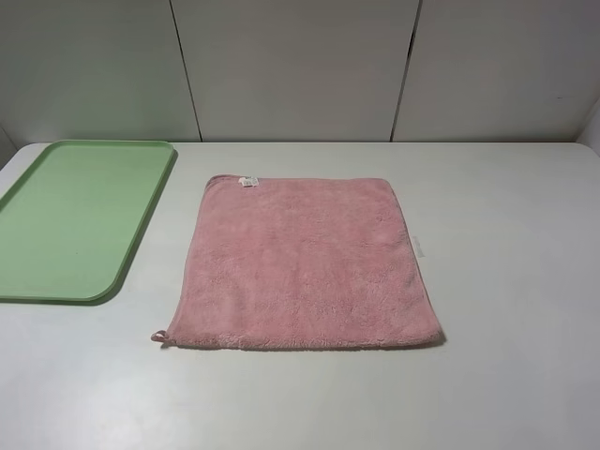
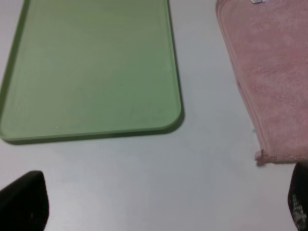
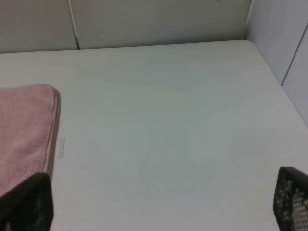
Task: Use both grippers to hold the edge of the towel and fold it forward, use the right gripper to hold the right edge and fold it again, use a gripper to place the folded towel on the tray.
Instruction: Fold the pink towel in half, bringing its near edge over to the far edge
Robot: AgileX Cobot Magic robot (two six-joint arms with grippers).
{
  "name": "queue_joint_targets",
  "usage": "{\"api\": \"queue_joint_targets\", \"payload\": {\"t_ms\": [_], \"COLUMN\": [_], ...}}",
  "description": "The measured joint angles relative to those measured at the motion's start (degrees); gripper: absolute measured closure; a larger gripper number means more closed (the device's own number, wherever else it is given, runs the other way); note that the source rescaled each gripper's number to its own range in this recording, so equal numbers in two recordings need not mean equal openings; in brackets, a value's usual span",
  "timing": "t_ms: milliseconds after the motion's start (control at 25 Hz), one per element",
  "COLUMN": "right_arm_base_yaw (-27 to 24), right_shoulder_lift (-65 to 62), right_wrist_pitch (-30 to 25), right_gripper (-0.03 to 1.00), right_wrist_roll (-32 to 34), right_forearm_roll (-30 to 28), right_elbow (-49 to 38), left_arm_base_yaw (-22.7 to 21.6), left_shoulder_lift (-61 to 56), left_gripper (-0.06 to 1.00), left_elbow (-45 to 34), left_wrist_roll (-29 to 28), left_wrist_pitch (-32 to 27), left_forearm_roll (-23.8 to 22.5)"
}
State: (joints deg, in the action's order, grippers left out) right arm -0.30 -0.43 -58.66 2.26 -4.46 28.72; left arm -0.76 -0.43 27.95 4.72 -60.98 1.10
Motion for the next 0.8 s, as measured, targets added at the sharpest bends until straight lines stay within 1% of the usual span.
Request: {"api": "queue_joint_targets", "payload": {"t_ms": [800], "right_arm_base_yaw": [0.0], "right_shoulder_lift": [0.0], "right_wrist_pitch": [0.0], "right_gripper": [-0.03], "right_wrist_roll": [0.0], "right_forearm_roll": [0.0], "right_elbow": [0.0], "left_arm_base_yaw": [0.0], "left_shoulder_lift": [0.0], "left_gripper": [-0.05], "left_elbow": [0.0], "left_wrist_roll": [0.0], "left_wrist_pitch": [0.0], "left_forearm_roll": [0.0]}}
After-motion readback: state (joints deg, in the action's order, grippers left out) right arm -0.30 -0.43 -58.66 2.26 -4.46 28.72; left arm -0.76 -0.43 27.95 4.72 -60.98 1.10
